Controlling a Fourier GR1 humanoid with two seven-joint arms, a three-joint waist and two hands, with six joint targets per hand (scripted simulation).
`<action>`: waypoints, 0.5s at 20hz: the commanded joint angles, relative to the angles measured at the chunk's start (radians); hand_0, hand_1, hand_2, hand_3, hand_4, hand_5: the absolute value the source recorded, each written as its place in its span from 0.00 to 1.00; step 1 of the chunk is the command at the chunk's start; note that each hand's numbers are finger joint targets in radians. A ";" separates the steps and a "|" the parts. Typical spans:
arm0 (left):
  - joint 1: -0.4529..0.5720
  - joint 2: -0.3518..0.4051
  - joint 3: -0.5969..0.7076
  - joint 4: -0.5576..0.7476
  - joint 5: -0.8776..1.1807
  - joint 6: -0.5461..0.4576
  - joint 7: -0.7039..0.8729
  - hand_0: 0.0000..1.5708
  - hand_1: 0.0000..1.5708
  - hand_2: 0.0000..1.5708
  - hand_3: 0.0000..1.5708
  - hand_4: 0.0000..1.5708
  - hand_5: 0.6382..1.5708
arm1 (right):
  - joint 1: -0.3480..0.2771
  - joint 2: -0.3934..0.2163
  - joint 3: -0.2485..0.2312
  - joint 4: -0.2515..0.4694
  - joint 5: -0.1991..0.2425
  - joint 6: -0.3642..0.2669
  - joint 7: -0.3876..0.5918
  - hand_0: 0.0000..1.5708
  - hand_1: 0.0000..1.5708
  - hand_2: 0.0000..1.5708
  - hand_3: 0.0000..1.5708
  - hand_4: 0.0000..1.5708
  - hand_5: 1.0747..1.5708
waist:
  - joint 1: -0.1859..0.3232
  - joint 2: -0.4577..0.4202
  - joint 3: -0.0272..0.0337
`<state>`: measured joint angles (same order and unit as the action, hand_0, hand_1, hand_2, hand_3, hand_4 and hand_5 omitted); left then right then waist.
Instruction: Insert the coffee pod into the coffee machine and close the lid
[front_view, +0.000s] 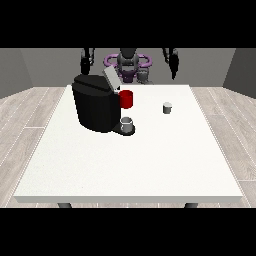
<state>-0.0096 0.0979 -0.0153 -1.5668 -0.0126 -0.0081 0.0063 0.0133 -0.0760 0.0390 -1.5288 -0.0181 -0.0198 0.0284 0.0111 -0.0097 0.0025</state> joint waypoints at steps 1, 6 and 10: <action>-0.049 0.003 0.041 0.056 0.001 -0.005 -0.024 0.00 0.00 0.00 0.00 0.35 1.00 | -0.016 0.005 -0.015 0.003 -0.004 0.011 0.000 0.00 0.00 0.00 0.00 0.21 1.00 | -0.026 -0.006 -0.0026; -0.032 0.062 0.029 0.084 0.067 -0.168 -0.125 0.00 0.00 0.00 0.00 0.35 1.00 | 0.022 -0.008 -0.025 -0.018 -0.043 0.060 -0.078 0.00 0.00 0.00 0.00 0.21 1.00 | -0.069 -0.006 -0.0028; -0.140 0.213 0.090 0.144 -0.035 -0.145 -0.013 0.00 0.00 0.00 0.00 0.21 1.00 | -0.029 0.043 -0.039 -0.033 -0.064 0.028 -0.153 0.00 0.00 0.00 0.00 0.21 1.00 | -0.115 0.053 -0.0021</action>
<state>-0.0886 0.2208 0.0398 -1.4660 -0.0042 -0.1391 -0.0508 -0.0137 -0.0550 -0.0063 -1.5482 -0.0702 0.0016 -0.0757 -0.0650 0.0198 0.0002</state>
